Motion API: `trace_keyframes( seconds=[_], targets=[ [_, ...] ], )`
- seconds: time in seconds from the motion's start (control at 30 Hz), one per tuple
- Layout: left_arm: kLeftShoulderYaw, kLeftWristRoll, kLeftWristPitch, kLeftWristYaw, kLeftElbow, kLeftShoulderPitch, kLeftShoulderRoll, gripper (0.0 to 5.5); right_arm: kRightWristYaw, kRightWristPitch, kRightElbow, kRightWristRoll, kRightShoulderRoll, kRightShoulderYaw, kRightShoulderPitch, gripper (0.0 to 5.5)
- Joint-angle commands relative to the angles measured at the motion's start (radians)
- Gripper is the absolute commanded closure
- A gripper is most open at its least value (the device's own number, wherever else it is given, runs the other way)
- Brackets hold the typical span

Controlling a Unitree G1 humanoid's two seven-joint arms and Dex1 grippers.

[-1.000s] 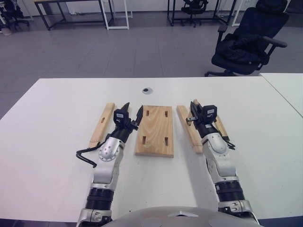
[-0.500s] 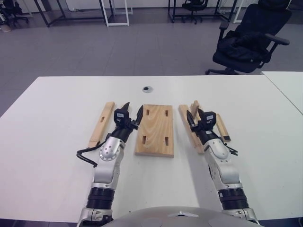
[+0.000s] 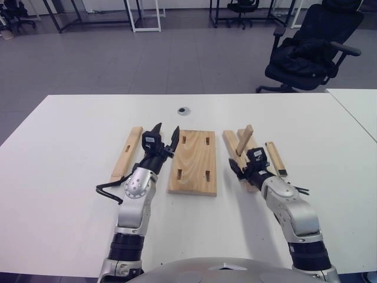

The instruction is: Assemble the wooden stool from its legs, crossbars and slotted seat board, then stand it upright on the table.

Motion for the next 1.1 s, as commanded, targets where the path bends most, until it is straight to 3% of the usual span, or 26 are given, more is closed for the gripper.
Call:
trace_keyframes(
  seconds=[0.03, 0.33, 0.53, 0.8, 1.03, 1.1],
  targets=[
    [-0.005, 0.002, 0.024, 0.005, -0.025, -0.004, 0.002, 2.43, -0.019, 0.03, 0.047, -0.017, 0.002, 0.001, 0.029, 1.82],
    [-0.004, 0.002, 0.038, 0.004, -0.028, -0.01, 0.004, 2.43, -0.018, 0.04, 0.043, -0.037, -0.008, 0.019, 0.03, 3.39],
    [0.013, -0.031, 0.071, 0.007, -0.011, -0.048, -0.012, 2.43, -0.003, -0.038, 0.032, -0.037, -0.008, 0.008, -0.014, 3.41],
    [0.154, -0.75, 0.54, -0.088, -0.068, -0.2, -0.149, 2.43, 0.242, -0.288, -0.044, -0.039, -0.135, 0.083, -0.181, 3.41],
    [0.214, -0.917, 0.612, -0.018, -0.094, -0.218, -0.141, 2.43, 0.368, -0.445, -0.096, -0.055, -0.21, 0.138, -0.115, 3.41],
    [0.212, -0.93, 0.614, -0.005, -0.099, -0.217, -0.138, 2.75, 0.379, -0.47, -0.092, -0.056, -0.219, 0.14, -0.101, 3.41]
  ],
)
